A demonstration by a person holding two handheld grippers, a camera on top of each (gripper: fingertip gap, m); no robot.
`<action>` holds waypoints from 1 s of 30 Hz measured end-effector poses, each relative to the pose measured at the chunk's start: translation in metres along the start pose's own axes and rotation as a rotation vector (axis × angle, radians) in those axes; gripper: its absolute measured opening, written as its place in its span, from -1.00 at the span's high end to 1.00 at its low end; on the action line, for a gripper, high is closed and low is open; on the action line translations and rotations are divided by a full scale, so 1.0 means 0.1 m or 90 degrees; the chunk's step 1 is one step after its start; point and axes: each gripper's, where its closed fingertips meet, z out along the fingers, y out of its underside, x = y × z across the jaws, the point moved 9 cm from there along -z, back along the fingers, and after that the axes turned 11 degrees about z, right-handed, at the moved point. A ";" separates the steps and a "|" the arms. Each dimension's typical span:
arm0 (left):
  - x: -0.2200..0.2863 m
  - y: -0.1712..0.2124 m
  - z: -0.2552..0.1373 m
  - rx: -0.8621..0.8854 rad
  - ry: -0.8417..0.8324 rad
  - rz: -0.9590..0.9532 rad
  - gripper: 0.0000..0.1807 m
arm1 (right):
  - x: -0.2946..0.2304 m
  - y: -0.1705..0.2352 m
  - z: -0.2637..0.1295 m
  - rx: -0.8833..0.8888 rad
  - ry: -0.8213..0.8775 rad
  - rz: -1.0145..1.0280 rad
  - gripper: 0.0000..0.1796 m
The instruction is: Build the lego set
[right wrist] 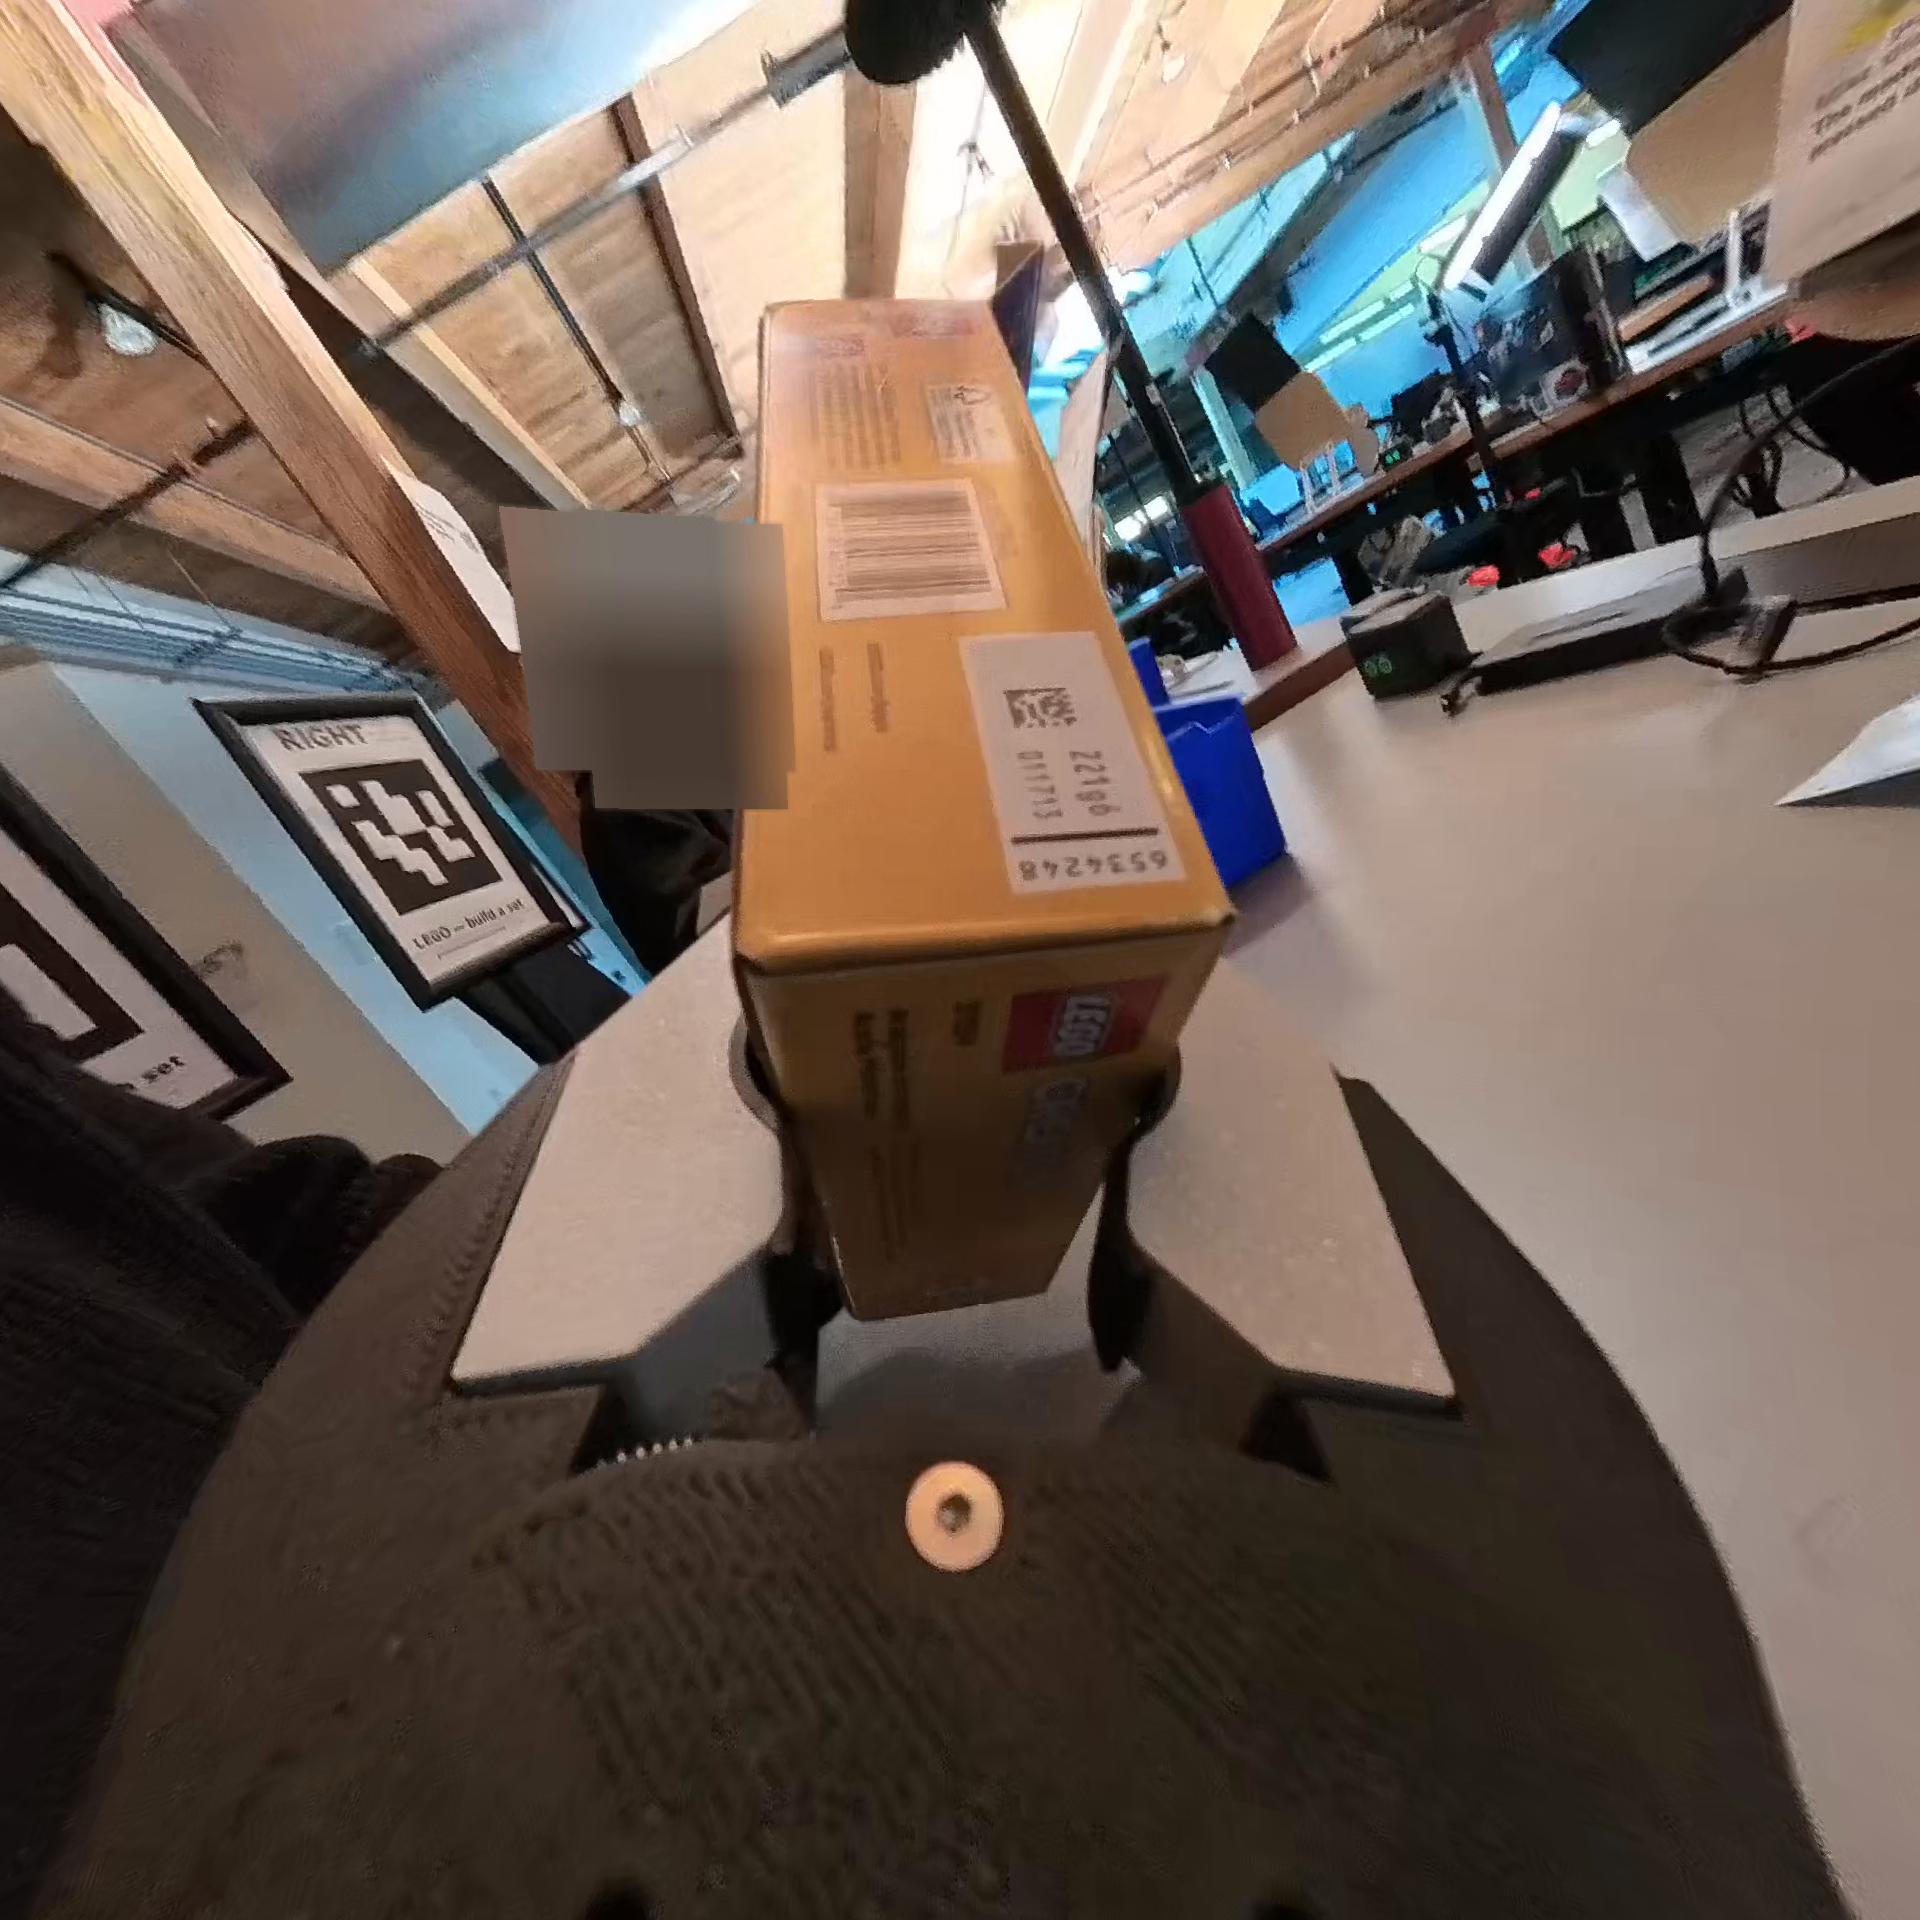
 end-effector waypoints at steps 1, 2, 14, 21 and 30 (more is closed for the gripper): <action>-0.04 0.00 -0.03 -0.007 -0.014 -0.009 0.05 | 0.02 0.00 0.02 -0.011 0.020 -0.008 0.32; -0.10 0.01 -0.07 -0.014 -0.041 -0.020 0.01 | 0.05 0.00 0.03 -0.022 0.044 -0.023 0.32; -0.56 -0.02 -0.50 -0.050 -0.272 -0.108 -0.11 | 0.31 -0.19 -0.17 -0.022 0.213 -0.094 0.33; -0.65 -0.08 -0.62 -0.052 -0.279 -0.124 0.09 | 0.34 -0.13 -0.11 -0.098 0.310 -0.294 0.32; -0.72 -0.07 -0.66 -0.126 -0.351 -0.065 0.14 | 0.27 0.00 0.00 -0.166 0.308 -0.434 0.32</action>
